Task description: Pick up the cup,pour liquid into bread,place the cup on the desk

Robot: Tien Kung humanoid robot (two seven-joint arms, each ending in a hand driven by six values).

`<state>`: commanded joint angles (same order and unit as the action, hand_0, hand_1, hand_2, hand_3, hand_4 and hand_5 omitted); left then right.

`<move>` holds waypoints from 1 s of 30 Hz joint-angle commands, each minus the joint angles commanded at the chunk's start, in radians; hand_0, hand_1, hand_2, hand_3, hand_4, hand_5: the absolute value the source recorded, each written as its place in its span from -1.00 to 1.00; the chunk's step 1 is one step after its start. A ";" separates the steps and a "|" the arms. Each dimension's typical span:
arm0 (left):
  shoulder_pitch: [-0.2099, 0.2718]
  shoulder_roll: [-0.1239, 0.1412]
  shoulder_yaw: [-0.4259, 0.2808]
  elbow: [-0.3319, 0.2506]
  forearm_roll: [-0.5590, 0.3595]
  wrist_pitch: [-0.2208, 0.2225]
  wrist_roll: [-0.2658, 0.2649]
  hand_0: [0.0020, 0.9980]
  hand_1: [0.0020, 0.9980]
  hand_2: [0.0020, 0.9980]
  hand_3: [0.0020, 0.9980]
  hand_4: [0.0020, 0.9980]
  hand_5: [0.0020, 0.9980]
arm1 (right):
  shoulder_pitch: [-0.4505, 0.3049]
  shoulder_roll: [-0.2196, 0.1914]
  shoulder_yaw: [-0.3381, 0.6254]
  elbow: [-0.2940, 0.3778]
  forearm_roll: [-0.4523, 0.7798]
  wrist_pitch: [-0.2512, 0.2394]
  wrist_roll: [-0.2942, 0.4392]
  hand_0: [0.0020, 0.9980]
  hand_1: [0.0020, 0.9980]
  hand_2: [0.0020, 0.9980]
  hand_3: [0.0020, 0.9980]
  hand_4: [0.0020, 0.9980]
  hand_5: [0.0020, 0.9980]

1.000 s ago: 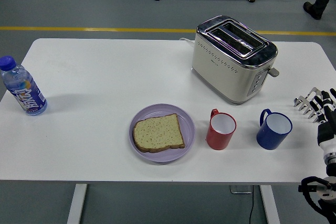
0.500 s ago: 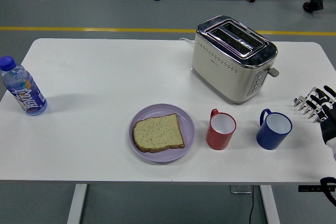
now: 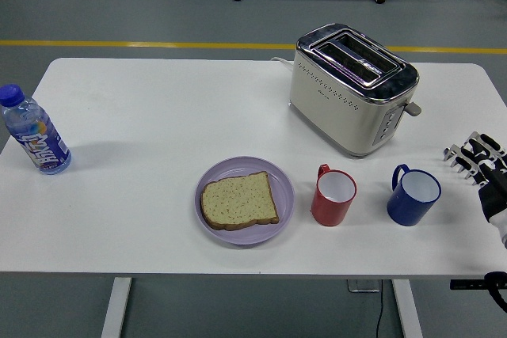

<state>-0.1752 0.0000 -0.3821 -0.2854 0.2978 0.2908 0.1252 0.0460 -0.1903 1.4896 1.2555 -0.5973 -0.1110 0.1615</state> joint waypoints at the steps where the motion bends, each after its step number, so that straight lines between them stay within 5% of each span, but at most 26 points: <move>1: 0.000 0.000 -0.001 0.000 0.002 0.000 0.001 0.36 0.37 0.40 0.08 -0.50 1.00 | 0.000 0.000 -0.001 0.000 0.003 -0.003 0.001 0.29 0.09 0.25 0.23 0.41 -0.89; 30: -0.007 0.002 0.020 0.000 -0.030 0.001 -0.011 0.36 0.37 0.40 0.08 -0.50 1.00 | 0.004 0.009 -0.025 0.009 0.072 -0.073 0.072 0.28 0.08 0.22 0.20 0.40 -0.83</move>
<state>-0.1823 0.0022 -0.3622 -0.2857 0.2677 0.2919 0.1147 0.0499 -0.1816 1.4647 1.2649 -0.5255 -0.1842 0.2340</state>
